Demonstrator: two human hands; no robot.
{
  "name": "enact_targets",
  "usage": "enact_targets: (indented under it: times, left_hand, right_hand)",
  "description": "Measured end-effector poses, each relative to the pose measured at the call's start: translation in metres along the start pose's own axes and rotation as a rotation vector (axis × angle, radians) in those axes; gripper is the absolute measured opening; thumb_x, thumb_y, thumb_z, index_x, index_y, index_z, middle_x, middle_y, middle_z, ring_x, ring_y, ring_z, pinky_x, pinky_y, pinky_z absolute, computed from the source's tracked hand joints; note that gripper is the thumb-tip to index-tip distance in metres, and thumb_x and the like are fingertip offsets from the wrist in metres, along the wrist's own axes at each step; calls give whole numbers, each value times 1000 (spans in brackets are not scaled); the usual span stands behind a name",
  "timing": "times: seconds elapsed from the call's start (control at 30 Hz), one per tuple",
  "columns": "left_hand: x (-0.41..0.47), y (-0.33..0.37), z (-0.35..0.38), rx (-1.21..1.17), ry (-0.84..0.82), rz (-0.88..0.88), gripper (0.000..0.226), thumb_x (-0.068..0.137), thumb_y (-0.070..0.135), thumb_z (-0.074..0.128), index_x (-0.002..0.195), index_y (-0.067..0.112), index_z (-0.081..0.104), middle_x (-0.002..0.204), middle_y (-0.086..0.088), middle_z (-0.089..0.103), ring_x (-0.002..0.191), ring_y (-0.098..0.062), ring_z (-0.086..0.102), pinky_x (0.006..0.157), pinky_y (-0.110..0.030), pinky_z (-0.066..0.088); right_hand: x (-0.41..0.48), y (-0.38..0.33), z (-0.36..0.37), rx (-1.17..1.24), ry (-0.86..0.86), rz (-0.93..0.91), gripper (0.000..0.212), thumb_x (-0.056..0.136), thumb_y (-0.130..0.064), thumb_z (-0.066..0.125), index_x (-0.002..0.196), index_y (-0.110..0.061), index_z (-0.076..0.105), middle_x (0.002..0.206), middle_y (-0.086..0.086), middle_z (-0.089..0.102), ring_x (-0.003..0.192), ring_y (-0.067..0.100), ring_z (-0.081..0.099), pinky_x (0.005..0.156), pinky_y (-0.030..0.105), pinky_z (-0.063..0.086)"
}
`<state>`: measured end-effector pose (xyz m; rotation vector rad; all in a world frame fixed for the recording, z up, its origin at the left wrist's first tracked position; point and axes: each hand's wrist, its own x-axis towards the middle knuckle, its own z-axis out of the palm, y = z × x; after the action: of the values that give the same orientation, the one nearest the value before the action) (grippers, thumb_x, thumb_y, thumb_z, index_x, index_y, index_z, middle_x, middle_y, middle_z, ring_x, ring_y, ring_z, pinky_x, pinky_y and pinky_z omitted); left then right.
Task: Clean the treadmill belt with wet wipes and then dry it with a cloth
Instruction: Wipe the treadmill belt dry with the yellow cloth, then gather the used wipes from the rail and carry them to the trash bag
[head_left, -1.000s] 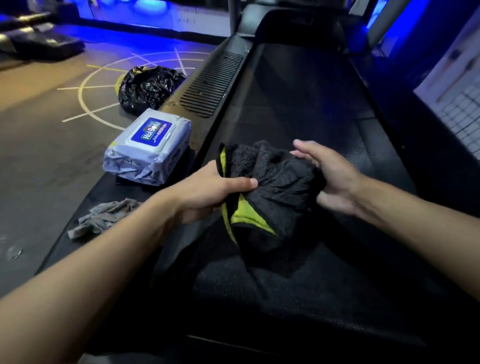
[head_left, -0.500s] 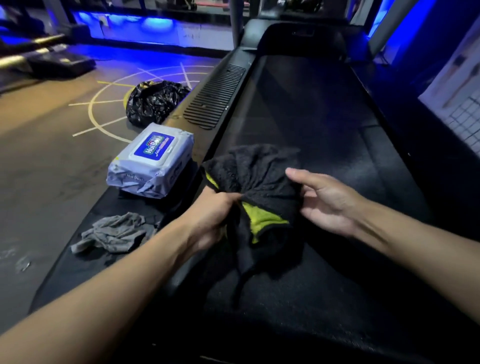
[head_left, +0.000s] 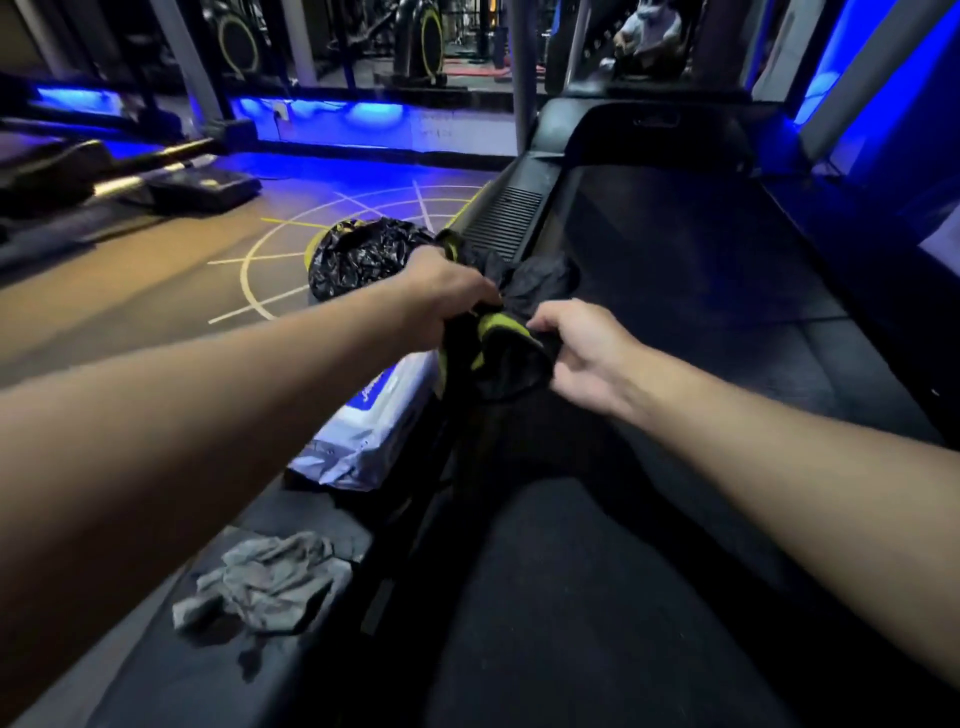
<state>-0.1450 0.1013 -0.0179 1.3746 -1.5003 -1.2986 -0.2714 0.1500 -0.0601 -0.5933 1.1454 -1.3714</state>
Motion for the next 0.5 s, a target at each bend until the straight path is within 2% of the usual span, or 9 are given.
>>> enact_targets:
  times: [0.1, 0.13, 0.2, 0.27, 0.33, 0.37, 0.43, 0.5]
  left_hand:
    - [46, 12, -16, -6, 49, 63, 70, 35, 24, 87, 100, 6, 66, 93, -18, 71, 77, -30, 72, 72, -48, 61]
    - [59, 14, -21, -9, 75, 85, 67, 36, 27, 87, 97, 8, 67, 91, -17, 71, 78, -29, 72, 73, -45, 61]
    - [74, 14, -34, 86, 116, 70, 42, 60, 22, 86, 91, 14, 60, 86, -10, 66, 74, -22, 67, 65, -34, 59]
    - [84, -2, -47, 353, 53, 5, 24, 76, 16, 77, 90, 16, 57, 83, -7, 62, 69, -18, 59, 57, -30, 53]
    - [88, -24, -55, 584, -2, -63, 14, 79, 10, 71, 82, 13, 58, 77, -7, 59, 66, -21, 57, 58, -32, 53]
    - [92, -34, -55, 629, 0, -84, 11, 80, 5, 67, 82, 12, 59, 74, -6, 57, 64, -22, 56, 55, -31, 52]
    - [96, -46, -51, 689, 10, -102, 6, 84, 2, 60, 80, 8, 60, 69, -6, 52, 60, -20, 53, 48, -23, 48]
    - [101, -51, -47, 719, 24, -58, 10, 86, 3, 52, 79, 6, 58, 66, -6, 51, 54, -19, 49, 38, -21, 42]
  right_hand:
    - [44, -20, 27, 1, 89, -97, 33, 78, 11, 49, 106, -7, 53, 84, 22, 52, 67, 30, 59, 69, 54, 58]
    - [59, -23, 32, 0, 106, -97, 37, 79, 9, 51, 113, -5, 54, 86, 22, 54, 65, 29, 61, 64, 51, 60]
    - [85, -19, 40, -79, 81, -26, 36, 85, 2, 58, 120, -4, 55, 87, 19, 57, 63, 26, 61, 57, 41, 59]
    - [93, 0, 43, -447, -9, 142, 7, 91, -8, 61, 97, -11, 58, 81, 8, 53, 64, 17, 52, 63, 32, 53]
    - [98, 25, 41, -680, -41, 291, 13, 94, -13, 60, 83, -16, 54, 83, 2, 53, 72, 15, 51, 75, 33, 46]
    - [104, 34, 40, -701, -8, 263, 11, 95, -15, 60, 85, -17, 55, 88, 2, 56, 79, 16, 54, 78, 33, 44]
    - [112, 45, 38, -702, 120, 121, 8, 93, -20, 64, 95, -14, 59, 101, 5, 61, 89, 20, 58, 71, 32, 46]
    - [118, 52, 32, -726, 208, 36, 26, 89, -20, 67, 112, -9, 60, 112, 8, 62, 96, 24, 60, 68, 34, 52]
